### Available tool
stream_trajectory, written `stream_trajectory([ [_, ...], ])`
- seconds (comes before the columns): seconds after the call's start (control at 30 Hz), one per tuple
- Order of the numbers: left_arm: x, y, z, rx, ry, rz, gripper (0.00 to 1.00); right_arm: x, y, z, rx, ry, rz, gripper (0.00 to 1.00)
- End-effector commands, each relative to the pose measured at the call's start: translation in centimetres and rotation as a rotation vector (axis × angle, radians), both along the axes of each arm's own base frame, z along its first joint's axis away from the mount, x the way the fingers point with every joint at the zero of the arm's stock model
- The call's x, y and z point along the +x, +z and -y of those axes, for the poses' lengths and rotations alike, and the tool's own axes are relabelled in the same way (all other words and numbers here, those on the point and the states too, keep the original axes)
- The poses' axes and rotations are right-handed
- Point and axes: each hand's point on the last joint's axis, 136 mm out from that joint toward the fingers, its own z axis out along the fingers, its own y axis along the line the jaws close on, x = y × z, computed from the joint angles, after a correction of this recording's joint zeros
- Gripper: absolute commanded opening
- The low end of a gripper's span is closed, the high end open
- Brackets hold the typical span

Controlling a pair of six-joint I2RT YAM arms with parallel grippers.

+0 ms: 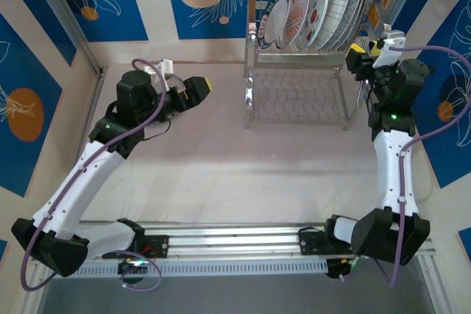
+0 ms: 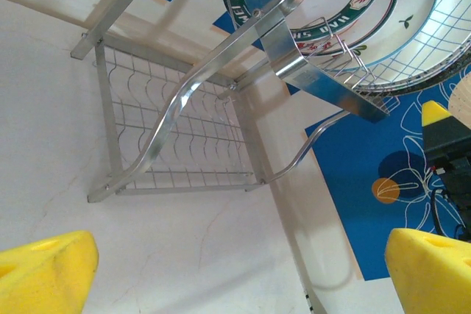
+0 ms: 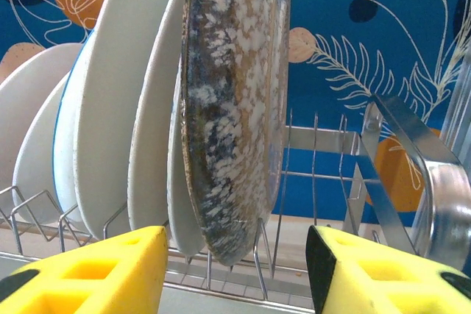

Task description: Unload the plates from the dish rack

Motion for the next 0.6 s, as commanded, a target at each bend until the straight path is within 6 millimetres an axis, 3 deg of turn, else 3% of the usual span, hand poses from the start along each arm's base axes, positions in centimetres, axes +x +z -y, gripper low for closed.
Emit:
stream_trajectory([
  [0.0,-0.4,0.8,0.1,-0.021,0.000,0.017,1.00,0.5,0.5,-0.1,0.012,0.032,0.041,0.54],
  [0.57,-0.3,0.7,0.1,-0.042,0.007,-0.001,1.00,2.4,0.1,0.5,0.015,-0.009,0.045,0.61],
])
